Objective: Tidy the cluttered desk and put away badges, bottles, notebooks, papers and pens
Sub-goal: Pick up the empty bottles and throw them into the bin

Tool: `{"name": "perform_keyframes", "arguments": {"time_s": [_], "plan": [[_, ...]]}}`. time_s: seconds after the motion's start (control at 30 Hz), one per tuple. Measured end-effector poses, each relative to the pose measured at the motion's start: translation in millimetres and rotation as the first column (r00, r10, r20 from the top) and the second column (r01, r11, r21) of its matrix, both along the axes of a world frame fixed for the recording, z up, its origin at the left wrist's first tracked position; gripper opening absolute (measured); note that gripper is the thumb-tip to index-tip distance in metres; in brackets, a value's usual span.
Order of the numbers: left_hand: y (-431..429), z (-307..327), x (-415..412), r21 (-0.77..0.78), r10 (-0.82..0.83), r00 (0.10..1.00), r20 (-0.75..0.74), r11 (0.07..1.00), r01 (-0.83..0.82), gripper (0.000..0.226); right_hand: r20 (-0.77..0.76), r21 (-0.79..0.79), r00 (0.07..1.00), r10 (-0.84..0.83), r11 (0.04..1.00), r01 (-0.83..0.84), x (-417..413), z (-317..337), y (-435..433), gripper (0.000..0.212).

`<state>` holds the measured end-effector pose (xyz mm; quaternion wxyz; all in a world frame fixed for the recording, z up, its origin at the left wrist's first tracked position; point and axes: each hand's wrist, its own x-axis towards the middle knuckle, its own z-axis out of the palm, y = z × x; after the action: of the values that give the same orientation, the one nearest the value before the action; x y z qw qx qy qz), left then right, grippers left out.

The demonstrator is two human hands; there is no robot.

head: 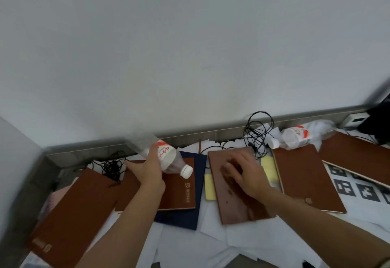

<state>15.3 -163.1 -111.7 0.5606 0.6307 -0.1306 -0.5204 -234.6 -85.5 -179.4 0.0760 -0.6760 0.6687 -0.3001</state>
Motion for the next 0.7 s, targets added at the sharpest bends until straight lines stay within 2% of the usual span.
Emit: {"name": "perform_keyframes", "arguments": {"time_s": [0.1, 0.2, 0.27, 0.37, 0.43, 0.5, 0.53, 0.6, 0.7], "plan": [[9, 2, -25, -0.008, -0.096, 0.994, 0.051, 0.995, 0.096, 0.110, 0.084, -0.074, 0.988, -0.129, 0.988, 0.135, -33, 18, 2, 0.035], [19, 4, -55, -0.049, -0.175, 0.978, 0.111, 0.982, 0.181, 0.084, 0.220, -0.064, 0.916, -0.335, 0.932, 0.356, -78, 37, 0, 0.034], [25, 7, -78, -0.065, -0.208, 0.972, 0.110, 0.974, 0.216, 0.069, 0.356, 0.011, 0.788, -0.502, 0.846, 0.533, -115, 47, 1, 0.041], [32, 8, -109, -0.100, -0.240, 0.964, 0.113, 0.963, 0.251, 0.060, 0.583, 0.158, 0.476, -0.658, 0.666, 0.729, -161, 57, 3, 0.062], [41, 8, -136, -0.098, -0.277, 0.950, 0.146, 0.951, 0.292, 0.061, 0.623, 0.327, 0.300, -0.723, 0.589, 0.739, -188, 57, 8, 0.075], [51, 7, -162, -0.103, -0.326, 0.933, 0.152, 0.934, 0.343, 0.054, 0.644, 0.461, 0.209, -0.736, 0.591, 0.662, -206, 51, 10, 0.089], [56, 5, -172, -0.100, -0.348, 0.923, 0.164, 0.925, 0.367, 0.050, 0.661, 0.494, 0.193, -0.725, 0.614, 0.615, -211, 46, 10, 0.096], [65, 1, -189, -0.087, -0.380, 0.907, 0.182, 0.912, 0.400, 0.046, 0.680, 0.513, 0.220, -0.699, 0.668, 0.539, -219, 36, 4, 0.106], [81, -5, -209, -0.073, -0.402, 0.887, 0.228, 0.901, 0.427, 0.035, 0.692, 0.535, 0.245, -0.679, 0.711, 0.457, -221, 34, -8, 0.109]]}}
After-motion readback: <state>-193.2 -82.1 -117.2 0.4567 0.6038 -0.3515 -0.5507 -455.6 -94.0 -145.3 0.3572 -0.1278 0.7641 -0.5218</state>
